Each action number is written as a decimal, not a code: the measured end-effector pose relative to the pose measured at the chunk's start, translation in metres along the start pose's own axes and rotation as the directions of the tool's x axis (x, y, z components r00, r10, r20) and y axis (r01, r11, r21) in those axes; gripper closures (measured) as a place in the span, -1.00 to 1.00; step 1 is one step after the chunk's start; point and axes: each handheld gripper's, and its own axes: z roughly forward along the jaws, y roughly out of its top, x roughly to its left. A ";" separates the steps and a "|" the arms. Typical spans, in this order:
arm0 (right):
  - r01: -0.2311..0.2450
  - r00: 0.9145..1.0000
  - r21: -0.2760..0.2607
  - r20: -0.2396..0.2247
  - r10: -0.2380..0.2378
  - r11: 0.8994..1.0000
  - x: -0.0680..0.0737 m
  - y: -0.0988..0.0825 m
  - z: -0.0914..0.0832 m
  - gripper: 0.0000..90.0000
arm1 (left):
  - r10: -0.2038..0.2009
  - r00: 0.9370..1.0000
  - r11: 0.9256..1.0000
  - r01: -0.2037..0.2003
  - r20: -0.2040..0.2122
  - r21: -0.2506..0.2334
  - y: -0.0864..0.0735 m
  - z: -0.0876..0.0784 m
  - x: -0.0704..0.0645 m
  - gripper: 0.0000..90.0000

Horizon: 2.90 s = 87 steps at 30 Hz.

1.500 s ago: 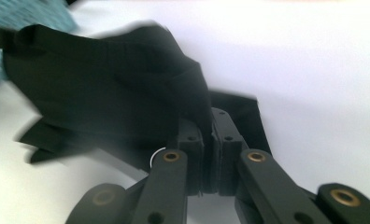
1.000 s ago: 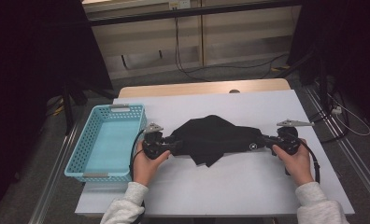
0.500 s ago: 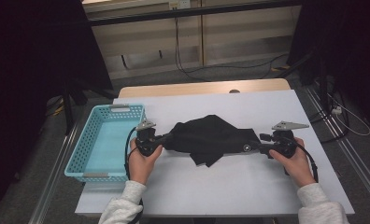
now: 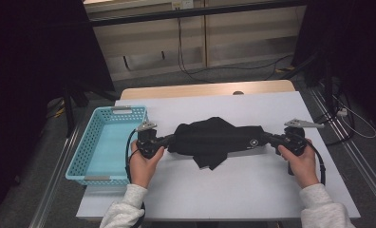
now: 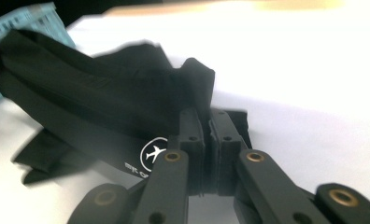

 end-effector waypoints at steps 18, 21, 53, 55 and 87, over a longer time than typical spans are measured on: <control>0.000 1.000 -0.060 -0.012 0.000 0.998 -0.001 0.004 -0.019 0.91 | -0.021 1.000 0.997 0.022 0.020 -0.078 0.004 -0.006 0.000 0.97; 0.004 1.000 -0.058 -0.007 -0.005 0.998 0.000 0.004 -0.018 0.91 | -0.022 0.999 0.997 0.024 0.023 -0.075 0.004 -0.005 0.000 0.97; 0.126 0.992 -0.042 0.018 -0.125 0.991 0.006 0.042 -0.016 0.90 | -0.043 0.999 0.997 0.044 0.008 -0.067 0.046 -0.013 0.003 0.97; 0.125 0.992 -0.044 0.021 -0.125 0.991 0.005 0.046 -0.015 0.90 | -0.055 0.998 0.996 0.056 0.006 -0.074 0.050 -0.010 0.005 0.97; 0.093 0.981 0.018 0.171 -0.095 0.996 0.003 0.101 0.069 -0.27 | -0.022 0.994 0.999 0.018 -0.111 -0.040 0.093 0.061 0.032 -0.41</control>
